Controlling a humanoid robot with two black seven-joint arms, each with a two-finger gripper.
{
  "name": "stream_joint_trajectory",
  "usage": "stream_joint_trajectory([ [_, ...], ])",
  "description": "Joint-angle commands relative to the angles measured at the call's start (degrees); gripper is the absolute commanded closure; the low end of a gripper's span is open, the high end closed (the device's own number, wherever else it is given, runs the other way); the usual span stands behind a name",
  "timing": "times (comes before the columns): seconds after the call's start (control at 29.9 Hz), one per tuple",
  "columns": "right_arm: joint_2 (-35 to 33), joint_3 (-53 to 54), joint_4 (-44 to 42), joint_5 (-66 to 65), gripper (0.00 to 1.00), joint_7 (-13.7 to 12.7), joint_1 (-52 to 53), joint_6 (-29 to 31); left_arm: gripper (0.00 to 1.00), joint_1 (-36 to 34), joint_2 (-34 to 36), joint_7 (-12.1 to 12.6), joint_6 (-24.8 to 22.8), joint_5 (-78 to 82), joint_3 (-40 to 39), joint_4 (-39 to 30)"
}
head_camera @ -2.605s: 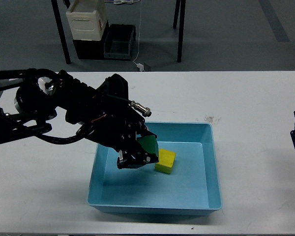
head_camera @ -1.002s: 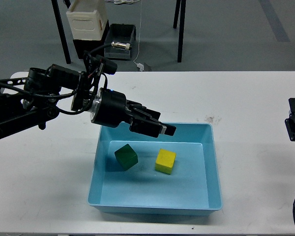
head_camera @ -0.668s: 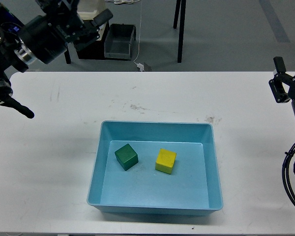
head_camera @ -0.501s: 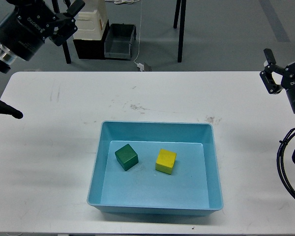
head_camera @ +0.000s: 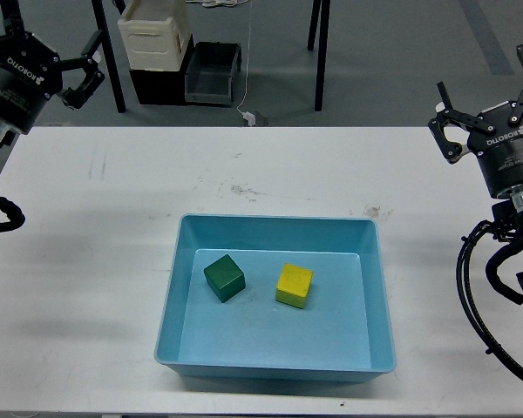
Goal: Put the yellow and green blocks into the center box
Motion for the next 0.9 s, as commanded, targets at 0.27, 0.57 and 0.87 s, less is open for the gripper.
stream_joint_trajectory([
  [0.27, 5.3, 6.7, 5.9, 7.2, 0.0, -1.4, -16.4, 1.1, 0.0, 23.7, -3.4, -1.9, 0.0, -13.8, -8.1, -11.4],
  [0.57, 7.4, 6.9, 6.7, 12.3, 0.0, -1.5, -24.9, 6.4, 0.0, 33.7, -7.8, -1.7, 0.0, -13.8, -8.4, -13.3],
  [0.87, 7.4, 6.9, 6.7, 14.0, 0.0, -1.1, -27.4, 6.7, 0.0, 39.0, -10.7, -1.9, 0.0, -13.9, -12.6, -17.2],
])
